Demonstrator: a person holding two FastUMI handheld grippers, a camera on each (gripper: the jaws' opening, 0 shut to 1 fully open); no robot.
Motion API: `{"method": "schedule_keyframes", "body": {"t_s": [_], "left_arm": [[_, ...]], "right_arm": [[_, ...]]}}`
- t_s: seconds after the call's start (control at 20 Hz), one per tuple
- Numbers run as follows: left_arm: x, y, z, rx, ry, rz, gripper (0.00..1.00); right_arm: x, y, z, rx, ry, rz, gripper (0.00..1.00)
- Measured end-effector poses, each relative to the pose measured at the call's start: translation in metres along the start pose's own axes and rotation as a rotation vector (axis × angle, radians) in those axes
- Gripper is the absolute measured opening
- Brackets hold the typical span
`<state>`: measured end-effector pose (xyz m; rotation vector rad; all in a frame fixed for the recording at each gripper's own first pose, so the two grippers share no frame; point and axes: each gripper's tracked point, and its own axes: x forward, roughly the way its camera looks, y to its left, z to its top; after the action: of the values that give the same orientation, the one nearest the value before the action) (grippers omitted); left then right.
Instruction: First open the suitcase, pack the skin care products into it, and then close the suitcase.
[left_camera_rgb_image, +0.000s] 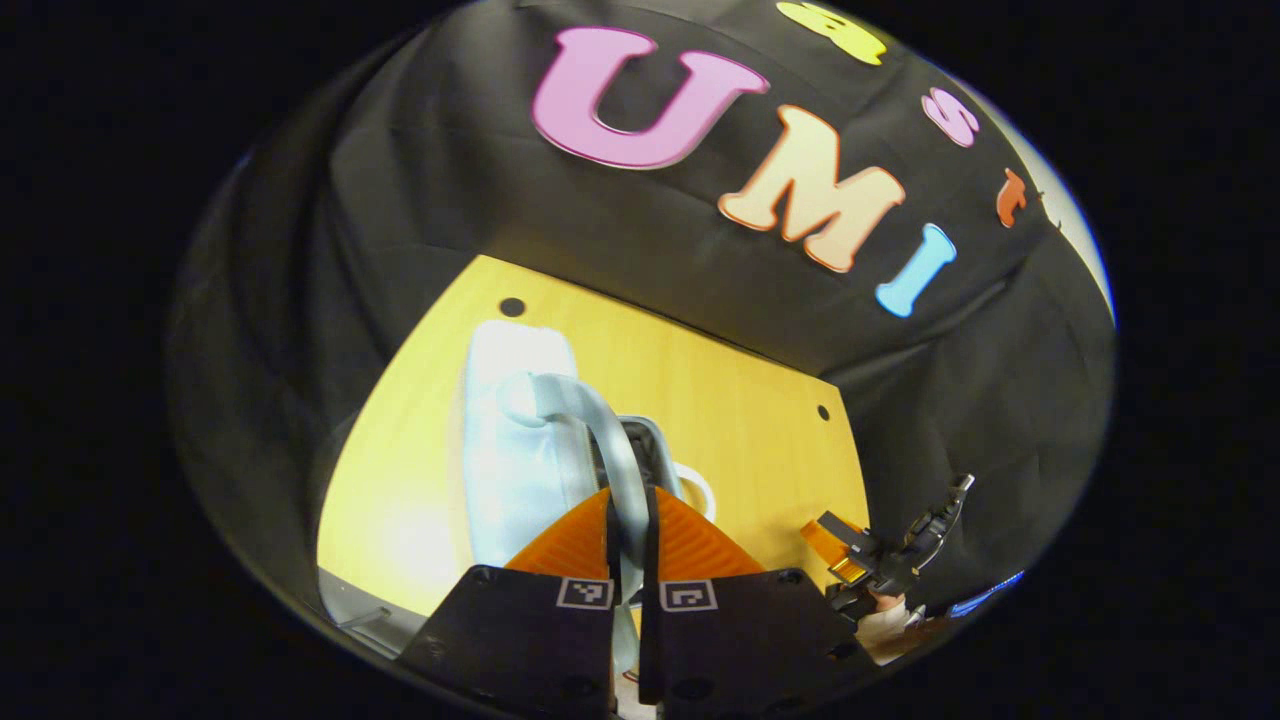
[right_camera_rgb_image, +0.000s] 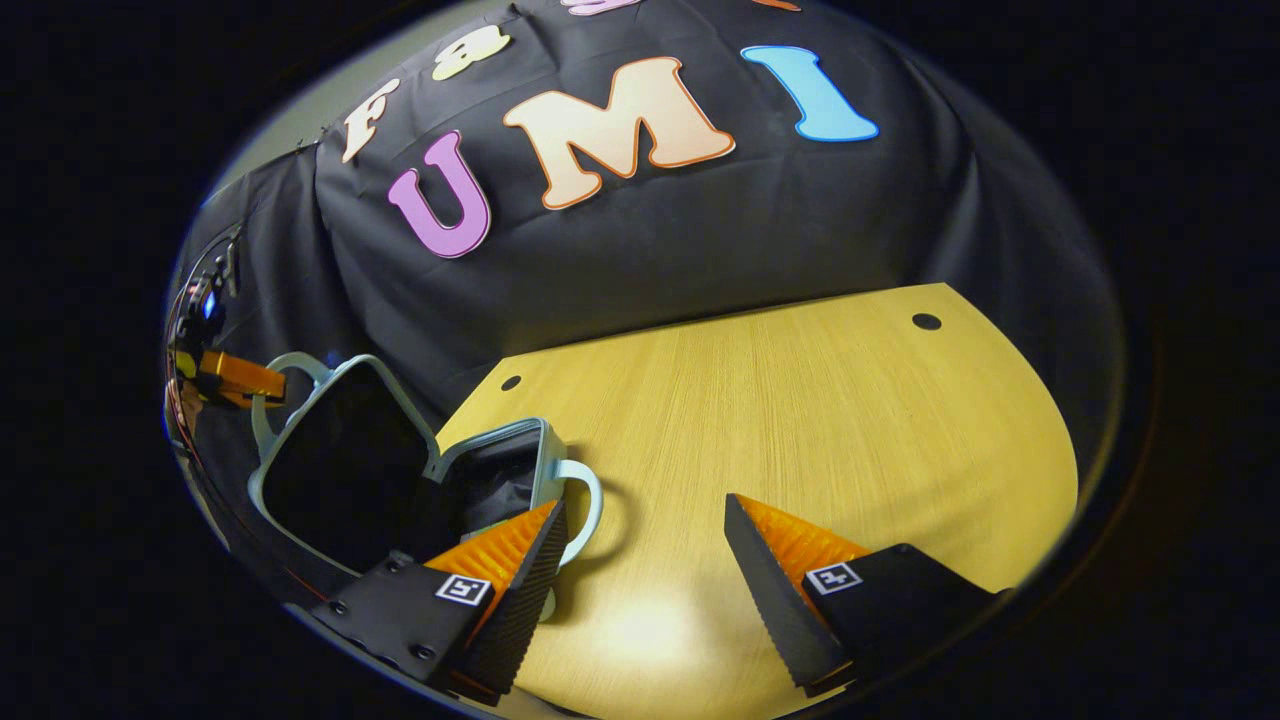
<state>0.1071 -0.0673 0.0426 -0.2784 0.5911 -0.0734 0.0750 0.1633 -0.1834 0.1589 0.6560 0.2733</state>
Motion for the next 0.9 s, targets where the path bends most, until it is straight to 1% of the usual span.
{"method": "schedule_keyframes", "body": {"t_s": [0.2,0.3,0.35,0.6,0.9], "left_arm": [[0.060,-0.053,-0.016,0.034,0.071,-0.061,0.03],[0.084,-0.069,-0.029,0.031,0.122,-0.082,0.03],[0.095,-0.073,-0.035,0.038,0.143,-0.081,0.03],[0.149,-0.087,-0.064,0.102,0.236,-0.037,0.04],[0.208,-0.082,-0.101,0.115,0.343,0.034,0.04]], "right_arm": [[-0.013,-0.009,-0.002,0.000,-0.012,0.006,0.98],[-0.017,-0.016,-0.003,0.012,-0.017,0.006,0.98],[-0.020,-0.019,-0.002,0.017,-0.023,0.002,0.98],[-0.033,-0.044,0.005,0.051,-0.049,-0.041,0.98],[-0.050,-0.073,0.008,0.074,-0.073,-0.089,0.98]]}}
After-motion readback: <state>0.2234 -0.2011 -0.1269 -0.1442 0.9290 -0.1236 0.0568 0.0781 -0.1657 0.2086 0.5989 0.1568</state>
